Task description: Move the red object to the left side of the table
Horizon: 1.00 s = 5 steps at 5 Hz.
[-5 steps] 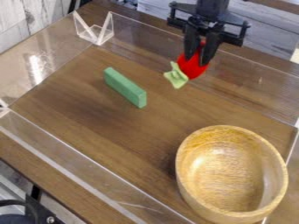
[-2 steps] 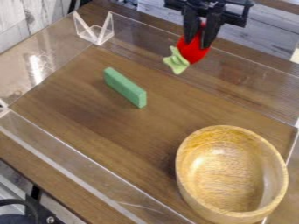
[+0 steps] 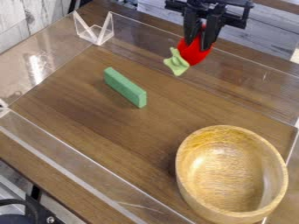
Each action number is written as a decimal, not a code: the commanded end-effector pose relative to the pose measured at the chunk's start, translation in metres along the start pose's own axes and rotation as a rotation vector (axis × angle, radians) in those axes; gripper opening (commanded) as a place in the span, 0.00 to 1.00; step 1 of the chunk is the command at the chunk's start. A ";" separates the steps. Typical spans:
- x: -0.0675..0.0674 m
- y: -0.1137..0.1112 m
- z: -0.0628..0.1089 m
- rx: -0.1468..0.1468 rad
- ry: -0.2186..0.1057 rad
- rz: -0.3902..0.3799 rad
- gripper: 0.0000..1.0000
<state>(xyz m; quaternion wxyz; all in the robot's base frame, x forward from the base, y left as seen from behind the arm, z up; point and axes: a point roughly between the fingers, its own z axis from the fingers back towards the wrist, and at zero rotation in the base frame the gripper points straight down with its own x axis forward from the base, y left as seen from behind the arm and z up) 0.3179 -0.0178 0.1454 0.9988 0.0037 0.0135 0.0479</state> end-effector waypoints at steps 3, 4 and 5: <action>0.002 -0.016 -0.003 -0.017 -0.090 -0.022 0.00; 0.000 -0.019 -0.009 -0.018 -0.100 -0.016 0.00; -0.006 0.006 -0.010 -0.016 -0.102 0.008 0.00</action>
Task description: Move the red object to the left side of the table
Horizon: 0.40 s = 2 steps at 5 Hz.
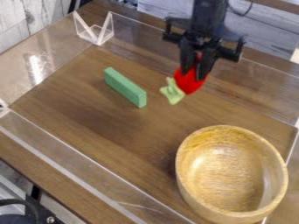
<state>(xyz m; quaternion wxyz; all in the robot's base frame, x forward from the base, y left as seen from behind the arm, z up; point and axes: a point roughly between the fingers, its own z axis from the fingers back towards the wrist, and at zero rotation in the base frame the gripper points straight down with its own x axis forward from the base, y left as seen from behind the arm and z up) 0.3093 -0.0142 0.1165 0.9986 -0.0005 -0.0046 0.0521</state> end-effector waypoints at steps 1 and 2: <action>-0.005 0.032 0.018 0.005 -0.062 0.054 0.00; -0.017 0.075 0.009 0.004 -0.047 0.117 0.00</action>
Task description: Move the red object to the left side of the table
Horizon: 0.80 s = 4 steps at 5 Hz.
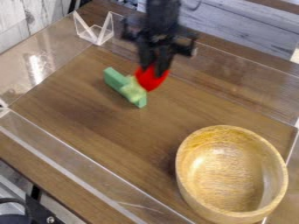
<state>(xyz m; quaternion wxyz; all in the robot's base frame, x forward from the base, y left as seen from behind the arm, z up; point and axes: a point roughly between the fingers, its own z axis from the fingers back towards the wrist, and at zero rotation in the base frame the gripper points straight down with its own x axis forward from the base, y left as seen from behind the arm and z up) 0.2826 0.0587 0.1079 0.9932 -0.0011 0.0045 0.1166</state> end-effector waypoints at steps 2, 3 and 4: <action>0.021 0.055 0.024 -0.002 -0.068 0.057 0.00; 0.028 0.058 0.030 -0.010 -0.070 -0.005 0.00; 0.032 0.064 0.033 -0.018 -0.067 -0.064 0.00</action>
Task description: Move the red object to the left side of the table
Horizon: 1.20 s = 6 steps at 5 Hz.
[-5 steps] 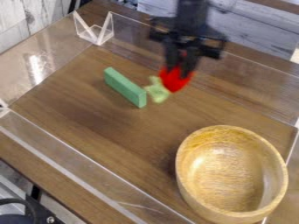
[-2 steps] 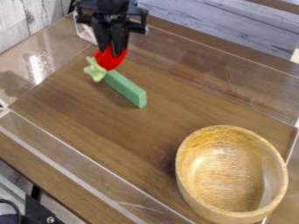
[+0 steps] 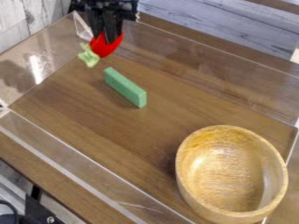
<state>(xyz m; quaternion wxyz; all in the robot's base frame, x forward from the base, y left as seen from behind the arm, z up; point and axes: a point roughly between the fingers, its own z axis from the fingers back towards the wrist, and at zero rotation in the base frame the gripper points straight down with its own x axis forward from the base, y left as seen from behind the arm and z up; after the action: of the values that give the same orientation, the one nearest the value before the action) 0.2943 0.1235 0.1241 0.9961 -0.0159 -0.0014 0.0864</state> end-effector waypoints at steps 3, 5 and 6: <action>0.024 0.009 0.019 -0.013 -0.041 0.162 0.00; 0.019 0.011 0.017 -0.031 -0.022 0.155 0.00; 0.017 0.009 0.017 -0.039 -0.012 0.121 0.00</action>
<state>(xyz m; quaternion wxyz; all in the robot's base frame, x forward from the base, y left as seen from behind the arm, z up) 0.3081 0.1313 0.1221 0.9880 -0.0440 0.0209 0.1463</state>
